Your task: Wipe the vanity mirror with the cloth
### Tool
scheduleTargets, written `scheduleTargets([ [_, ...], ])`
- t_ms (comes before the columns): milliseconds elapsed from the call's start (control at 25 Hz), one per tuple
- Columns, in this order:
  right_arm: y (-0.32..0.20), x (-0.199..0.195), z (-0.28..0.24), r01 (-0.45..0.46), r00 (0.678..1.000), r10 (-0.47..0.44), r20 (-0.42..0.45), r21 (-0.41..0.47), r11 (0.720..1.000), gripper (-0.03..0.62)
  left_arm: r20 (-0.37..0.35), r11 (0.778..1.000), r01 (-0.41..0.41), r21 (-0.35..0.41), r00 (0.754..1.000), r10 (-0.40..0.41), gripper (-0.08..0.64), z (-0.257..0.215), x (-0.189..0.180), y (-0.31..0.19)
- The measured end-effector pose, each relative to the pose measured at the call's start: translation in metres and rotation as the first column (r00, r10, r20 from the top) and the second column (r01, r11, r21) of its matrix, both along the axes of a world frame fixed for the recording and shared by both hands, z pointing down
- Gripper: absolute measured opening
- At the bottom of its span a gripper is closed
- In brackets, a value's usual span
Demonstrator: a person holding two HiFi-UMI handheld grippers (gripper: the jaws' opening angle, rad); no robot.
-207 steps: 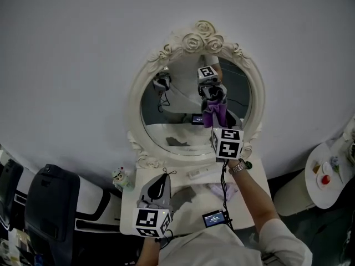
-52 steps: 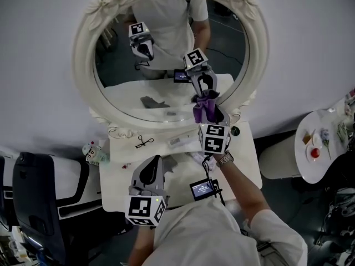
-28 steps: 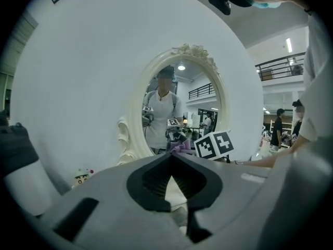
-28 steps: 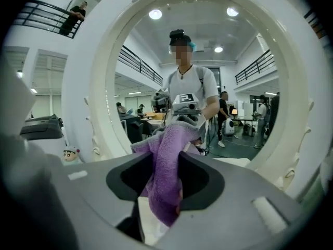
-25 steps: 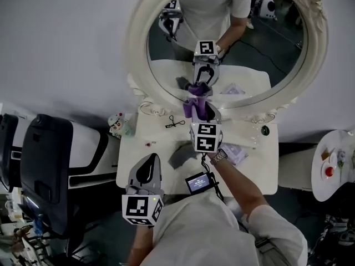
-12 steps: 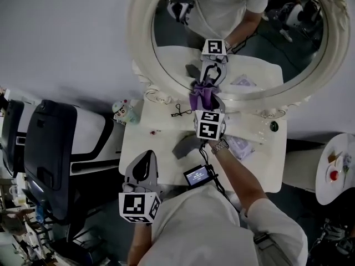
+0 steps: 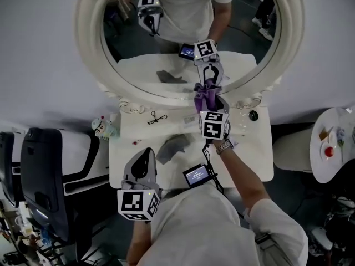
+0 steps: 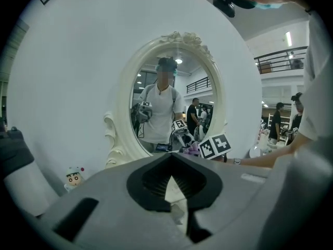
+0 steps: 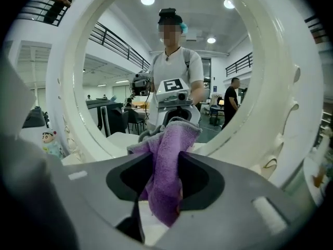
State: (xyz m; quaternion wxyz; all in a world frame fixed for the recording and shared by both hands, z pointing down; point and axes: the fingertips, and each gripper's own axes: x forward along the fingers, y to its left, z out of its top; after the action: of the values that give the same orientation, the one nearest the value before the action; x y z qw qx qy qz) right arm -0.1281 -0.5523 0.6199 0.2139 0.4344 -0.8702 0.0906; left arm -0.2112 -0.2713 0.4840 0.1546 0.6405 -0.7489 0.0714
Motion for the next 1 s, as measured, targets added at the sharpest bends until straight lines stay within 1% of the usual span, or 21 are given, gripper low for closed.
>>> scheduleTargets([
  [160, -0.017, 0.036, -0.017, -0.048, 0.999, 0.047, 0.006, 0.040, 0.998, 0.161, 0.000, 0.998, -0.054, 0.018, 0.999, 0.054, 0.003, -0.003, 0.020, -0.018],
  [320, -0.027, 0.063, -0.052, -0.075, 0.997, 0.073, 0.025, 0.109, 0.991, 0.161, 0.004, 0.994, -0.096, 0.043, 0.995, 0.096, 0.003, -0.009, 0.040, -0.029],
  [480, -0.039, 0.088, -0.090, -0.100, 0.995, 0.093, 0.044, 0.178, 0.979, 0.161, -0.005, 0.992, -0.119, 0.052, 0.993, 0.119, 0.003, -0.010, 0.053, -0.041],
  [640, -0.048, 0.109, -0.136, -0.124, 0.991, 0.106, 0.086, 0.247, 0.961, 0.160, -0.008, 0.989, -0.129, 0.073, 0.991, 0.130, 0.003, -0.013, 0.061, -0.044],
  [800, -0.051, 0.120, -0.182, -0.146, 0.984, 0.106, 0.141, 0.311, 0.939, 0.158, -0.010, 0.988, -0.124, 0.092, 0.992, 0.125, 0.003, -0.018, 0.064, -0.040],
  [1000, -0.050, 0.129, -0.219, -0.187, 0.974, 0.125, 0.187, 0.362, 0.913, 0.159, -0.013, 0.988, -0.108, 0.108, 0.994, 0.110, 0.003, -0.021, 0.059, -0.024],
])
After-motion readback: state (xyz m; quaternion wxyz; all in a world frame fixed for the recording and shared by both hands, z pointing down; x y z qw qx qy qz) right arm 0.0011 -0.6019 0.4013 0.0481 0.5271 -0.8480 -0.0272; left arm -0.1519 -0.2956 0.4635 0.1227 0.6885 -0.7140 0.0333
